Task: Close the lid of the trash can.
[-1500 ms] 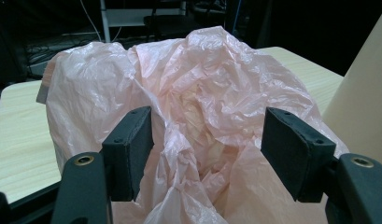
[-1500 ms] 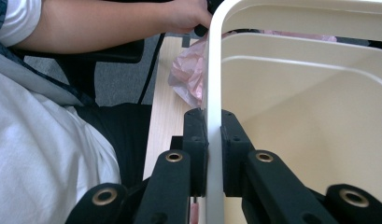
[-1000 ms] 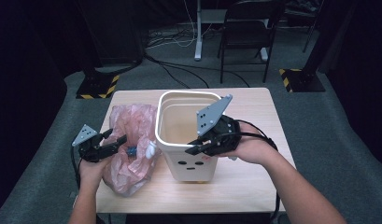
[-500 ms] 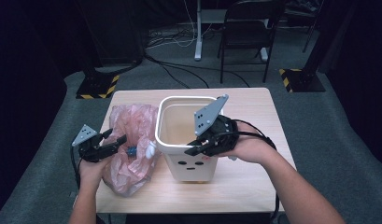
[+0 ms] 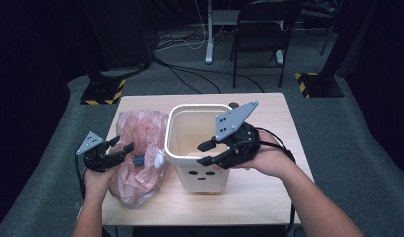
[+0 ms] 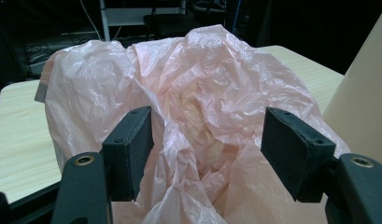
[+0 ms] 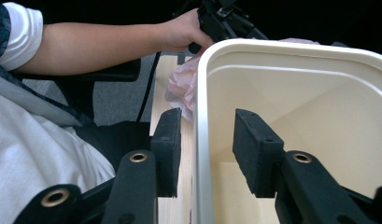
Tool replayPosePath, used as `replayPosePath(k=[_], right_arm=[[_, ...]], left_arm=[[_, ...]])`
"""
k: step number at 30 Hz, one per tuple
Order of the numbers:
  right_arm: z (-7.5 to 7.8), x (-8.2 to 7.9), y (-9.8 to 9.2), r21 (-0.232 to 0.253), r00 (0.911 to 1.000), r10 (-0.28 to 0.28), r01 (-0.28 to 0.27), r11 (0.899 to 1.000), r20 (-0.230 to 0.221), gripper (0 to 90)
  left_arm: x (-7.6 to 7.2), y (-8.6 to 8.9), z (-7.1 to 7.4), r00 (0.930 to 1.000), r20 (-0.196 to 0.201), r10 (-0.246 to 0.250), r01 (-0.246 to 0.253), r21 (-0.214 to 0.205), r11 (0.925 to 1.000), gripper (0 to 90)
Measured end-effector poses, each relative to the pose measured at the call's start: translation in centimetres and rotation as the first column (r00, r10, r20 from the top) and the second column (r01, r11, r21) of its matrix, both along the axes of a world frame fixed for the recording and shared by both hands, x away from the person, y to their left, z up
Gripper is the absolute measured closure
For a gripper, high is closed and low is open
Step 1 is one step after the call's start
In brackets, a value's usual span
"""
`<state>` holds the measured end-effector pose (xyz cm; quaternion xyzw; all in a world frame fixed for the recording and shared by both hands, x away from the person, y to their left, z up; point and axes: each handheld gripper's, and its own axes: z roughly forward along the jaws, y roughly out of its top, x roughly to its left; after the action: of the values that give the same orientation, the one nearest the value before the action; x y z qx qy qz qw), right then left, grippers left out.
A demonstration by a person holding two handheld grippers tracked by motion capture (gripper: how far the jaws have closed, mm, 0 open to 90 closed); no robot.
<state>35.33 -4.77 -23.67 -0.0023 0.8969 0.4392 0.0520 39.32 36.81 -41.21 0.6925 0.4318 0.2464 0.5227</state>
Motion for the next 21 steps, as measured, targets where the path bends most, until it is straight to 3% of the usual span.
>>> replayPosePath(k=[10,21], right_arm=[[0.1,-0.1,-2.8,0.104,0.9972,-0.073,0.071,0.992,0.015,54.9],[-0.3,0.0,-6.8,0.233,0.9815,-0.191,0.184,0.955,0.009,52.4]], left_arm=[[0.0,0.1,-0.1,1.0000,-0.002,0.004,-0.004,-0.001,1.0000,33.9],[0.0,0.1,-0.1,1.0000,-0.002,0.006,-0.006,0.000,1.0000,33.9]])
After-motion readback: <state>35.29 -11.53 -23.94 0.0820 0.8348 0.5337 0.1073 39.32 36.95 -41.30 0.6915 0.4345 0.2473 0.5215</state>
